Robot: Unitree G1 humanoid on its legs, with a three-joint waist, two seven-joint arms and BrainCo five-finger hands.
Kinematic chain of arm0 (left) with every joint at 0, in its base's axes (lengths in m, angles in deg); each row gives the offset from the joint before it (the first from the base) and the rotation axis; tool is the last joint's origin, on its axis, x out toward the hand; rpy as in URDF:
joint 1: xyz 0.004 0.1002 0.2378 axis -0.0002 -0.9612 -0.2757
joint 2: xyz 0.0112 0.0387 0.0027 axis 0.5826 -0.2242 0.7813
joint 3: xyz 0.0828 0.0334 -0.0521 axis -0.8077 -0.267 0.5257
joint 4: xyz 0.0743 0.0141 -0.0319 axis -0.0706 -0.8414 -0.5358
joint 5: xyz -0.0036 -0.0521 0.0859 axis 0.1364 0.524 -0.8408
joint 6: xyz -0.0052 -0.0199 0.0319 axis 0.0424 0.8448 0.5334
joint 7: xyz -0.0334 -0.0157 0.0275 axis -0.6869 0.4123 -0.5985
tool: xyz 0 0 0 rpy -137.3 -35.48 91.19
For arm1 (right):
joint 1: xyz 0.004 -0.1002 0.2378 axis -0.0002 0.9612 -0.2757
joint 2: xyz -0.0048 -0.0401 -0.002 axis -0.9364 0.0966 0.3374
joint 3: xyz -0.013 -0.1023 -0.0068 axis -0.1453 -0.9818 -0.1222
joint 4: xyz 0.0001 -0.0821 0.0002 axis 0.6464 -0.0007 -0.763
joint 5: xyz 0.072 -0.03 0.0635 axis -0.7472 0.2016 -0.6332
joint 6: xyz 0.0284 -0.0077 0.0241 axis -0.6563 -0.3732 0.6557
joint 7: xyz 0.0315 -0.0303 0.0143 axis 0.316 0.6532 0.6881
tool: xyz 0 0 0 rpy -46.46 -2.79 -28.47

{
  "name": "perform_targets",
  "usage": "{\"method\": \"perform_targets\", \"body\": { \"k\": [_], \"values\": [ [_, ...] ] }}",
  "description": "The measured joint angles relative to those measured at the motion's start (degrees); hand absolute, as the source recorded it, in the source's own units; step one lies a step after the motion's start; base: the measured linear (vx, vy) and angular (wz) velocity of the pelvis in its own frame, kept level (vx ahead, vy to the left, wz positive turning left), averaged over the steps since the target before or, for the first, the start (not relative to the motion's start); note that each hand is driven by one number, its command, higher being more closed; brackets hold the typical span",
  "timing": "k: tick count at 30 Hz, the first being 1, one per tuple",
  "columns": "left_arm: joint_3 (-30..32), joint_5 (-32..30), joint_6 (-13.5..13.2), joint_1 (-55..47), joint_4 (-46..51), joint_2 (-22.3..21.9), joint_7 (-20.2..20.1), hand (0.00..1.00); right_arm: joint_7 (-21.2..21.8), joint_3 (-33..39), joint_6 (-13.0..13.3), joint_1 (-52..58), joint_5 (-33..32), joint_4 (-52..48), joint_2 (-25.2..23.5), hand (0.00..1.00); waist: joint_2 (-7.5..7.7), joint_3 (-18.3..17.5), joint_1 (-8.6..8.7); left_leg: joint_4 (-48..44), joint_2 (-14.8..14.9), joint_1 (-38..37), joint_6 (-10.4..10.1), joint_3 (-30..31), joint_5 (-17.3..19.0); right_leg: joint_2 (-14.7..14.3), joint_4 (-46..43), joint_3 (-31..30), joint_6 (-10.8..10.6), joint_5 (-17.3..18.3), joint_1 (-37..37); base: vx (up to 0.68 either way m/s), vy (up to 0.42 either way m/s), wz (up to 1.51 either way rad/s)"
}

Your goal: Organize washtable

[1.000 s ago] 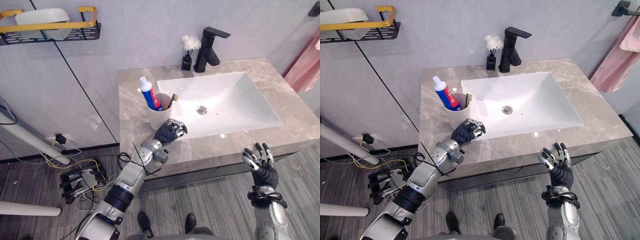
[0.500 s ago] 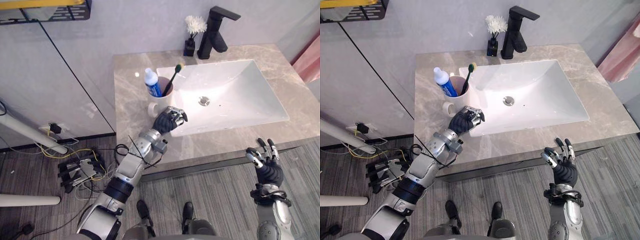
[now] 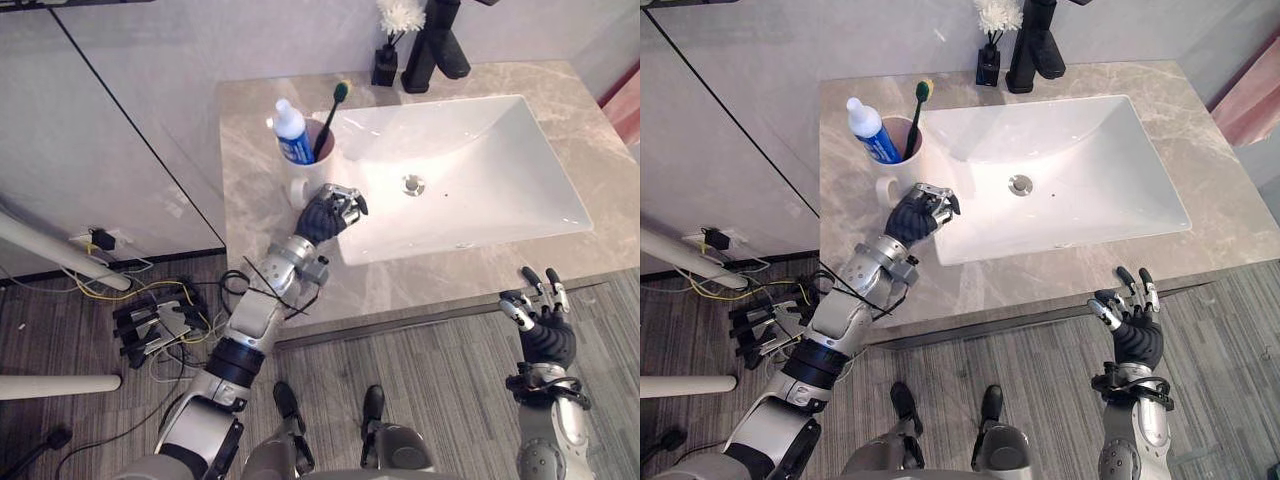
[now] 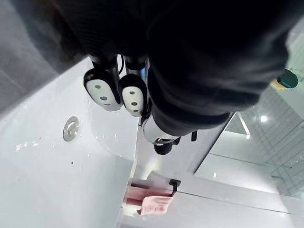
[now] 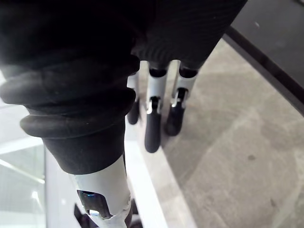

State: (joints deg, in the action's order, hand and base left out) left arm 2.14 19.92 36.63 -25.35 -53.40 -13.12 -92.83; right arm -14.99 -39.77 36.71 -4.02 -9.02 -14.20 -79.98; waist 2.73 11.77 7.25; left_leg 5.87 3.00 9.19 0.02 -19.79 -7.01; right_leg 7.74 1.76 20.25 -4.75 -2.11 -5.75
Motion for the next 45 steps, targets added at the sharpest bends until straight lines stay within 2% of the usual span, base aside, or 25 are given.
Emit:
{"method": "perform_targets", "body": {
  "k": [7,17,31,45],
  "values": [
    [3.2,0.0,-0.4,1.4,-0.8,0.6,1.7,1.00,0.0,0.5,-0.1,-0.3,0.0,-0.4,0.0,0.00,0.10,0.7,-0.03,0.0,0.0,0.1,0.0,0.2,0.0,0.0,0.0,0.2,0.0,0.0,0.0,0.00,0.000,0.00],
    [5.9,0.0,-0.9,3.7,-1.9,4.2,2.9,1.00,0.0,0.5,-0.1,-0.4,0.0,-1.1,0.0,0.00,0.55,1.7,-0.03,0.0,-0.1,0.4,0.1,0.8,-0.1,0.0,-0.1,0.7,0.1,0.0,0.0,0.00,0.005,0.01],
    [4.1,1.3,-1.0,13.8,-5.7,11.9,3.0,1.00,0.0,0.4,0.6,0.2,-2.0,-3.9,0.5,0.00,1.62,5.1,0.02,0.0,-0.1,2.6,0.7,1.2,-0.8,0.0,-0.5,1.4,0.6,-0.4,-2.0,0.00,0.004,0.02],
    [4.1,2.6,-1.1,24.5,-11.6,16.4,6.6,1.00,0.0,-0.6,2.4,0.2,-2.4,-6.2,1.3,0.00,2.35,8.2,0.40,0.0,0.0,4.3,1.0,0.7,-1.3,-0.2,-0.5,0.7,0.9,-1.1,-3.9,0.01,0.005,-0.02]
  ]
}}
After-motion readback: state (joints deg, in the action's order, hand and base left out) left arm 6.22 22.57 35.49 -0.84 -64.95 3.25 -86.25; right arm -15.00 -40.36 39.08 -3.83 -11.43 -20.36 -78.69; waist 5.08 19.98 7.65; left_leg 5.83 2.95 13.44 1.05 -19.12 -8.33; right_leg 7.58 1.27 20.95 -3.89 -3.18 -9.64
